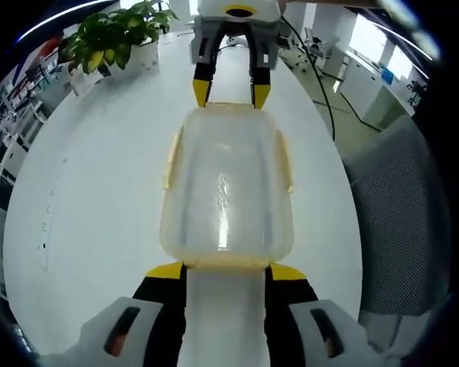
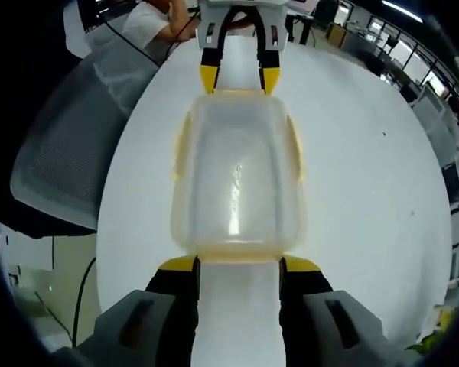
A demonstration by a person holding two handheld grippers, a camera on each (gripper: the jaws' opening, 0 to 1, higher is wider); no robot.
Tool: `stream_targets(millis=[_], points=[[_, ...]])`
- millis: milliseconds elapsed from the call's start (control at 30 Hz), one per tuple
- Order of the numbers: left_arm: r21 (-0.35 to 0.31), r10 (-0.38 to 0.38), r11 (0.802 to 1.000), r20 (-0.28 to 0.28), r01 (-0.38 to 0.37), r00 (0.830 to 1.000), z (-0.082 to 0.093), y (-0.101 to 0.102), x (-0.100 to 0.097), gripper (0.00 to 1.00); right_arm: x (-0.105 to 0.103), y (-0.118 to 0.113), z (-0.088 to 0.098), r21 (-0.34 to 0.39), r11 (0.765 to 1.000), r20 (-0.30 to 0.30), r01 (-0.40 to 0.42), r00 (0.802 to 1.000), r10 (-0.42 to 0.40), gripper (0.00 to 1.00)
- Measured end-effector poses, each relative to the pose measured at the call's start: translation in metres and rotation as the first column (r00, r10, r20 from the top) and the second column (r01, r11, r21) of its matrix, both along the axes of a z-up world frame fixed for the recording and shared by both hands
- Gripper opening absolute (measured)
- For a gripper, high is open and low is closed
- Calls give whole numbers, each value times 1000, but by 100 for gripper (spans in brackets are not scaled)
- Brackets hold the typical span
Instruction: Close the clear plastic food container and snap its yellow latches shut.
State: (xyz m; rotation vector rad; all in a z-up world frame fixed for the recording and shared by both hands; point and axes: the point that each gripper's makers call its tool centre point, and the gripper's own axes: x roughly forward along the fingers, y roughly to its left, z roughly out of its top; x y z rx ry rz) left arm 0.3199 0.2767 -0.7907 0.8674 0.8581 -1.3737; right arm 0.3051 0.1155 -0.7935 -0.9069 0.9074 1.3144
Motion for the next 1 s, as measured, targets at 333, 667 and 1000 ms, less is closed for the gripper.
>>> stream_targets(millis=[333,667,1000], points=[[-88,145,984,-99,-153,985,0,16,-7,31,2,-11,12,110,975,-26,195,981,-193,40],[-245,360,868,-286,-431,888,19,13,-6,33,3,-12,26,247,868,-154,431,902,-404,37],[-307,515,638,-512,-706,688,34,11,9,34,2,3,32,321,784,-231,532,846,-480,37]])
